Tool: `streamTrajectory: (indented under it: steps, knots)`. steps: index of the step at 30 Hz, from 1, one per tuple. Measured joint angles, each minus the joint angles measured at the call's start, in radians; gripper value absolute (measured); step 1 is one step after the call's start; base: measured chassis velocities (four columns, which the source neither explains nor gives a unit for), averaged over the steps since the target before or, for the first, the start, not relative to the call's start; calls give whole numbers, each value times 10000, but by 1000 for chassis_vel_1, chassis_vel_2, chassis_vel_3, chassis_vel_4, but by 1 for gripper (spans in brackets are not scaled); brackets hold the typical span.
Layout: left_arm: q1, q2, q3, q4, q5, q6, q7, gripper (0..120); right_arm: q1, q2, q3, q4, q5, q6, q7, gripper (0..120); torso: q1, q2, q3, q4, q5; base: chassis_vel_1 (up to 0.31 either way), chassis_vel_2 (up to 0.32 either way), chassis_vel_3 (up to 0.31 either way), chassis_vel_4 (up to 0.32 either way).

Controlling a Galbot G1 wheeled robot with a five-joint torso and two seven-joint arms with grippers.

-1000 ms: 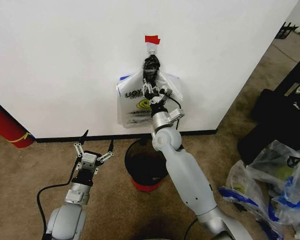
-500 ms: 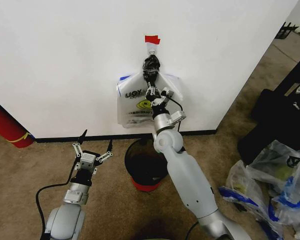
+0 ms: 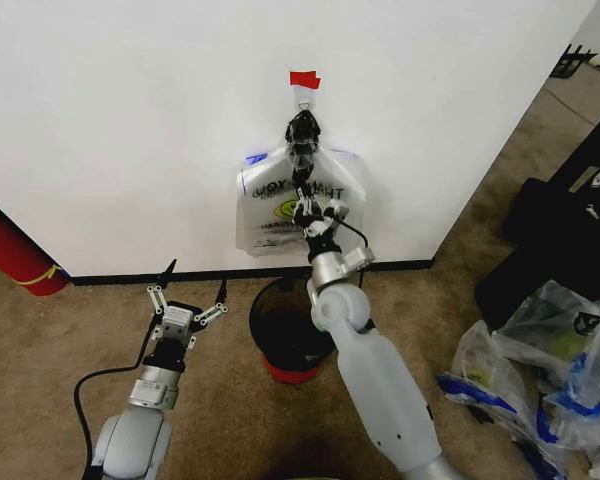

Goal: Pick up the garbage bag from the wall and place it over the trash bin.

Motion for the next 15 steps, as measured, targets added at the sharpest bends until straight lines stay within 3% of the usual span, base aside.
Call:
streamTrajectory:
  steps: [15]
  knots:
    - [373, -93, 15, -246, 32, -206, -34, 100, -2194, -341, 533, 978, -355, 256, -908, 0, 0, 0, -1, 1, 0, 0, 0, 0, 0]
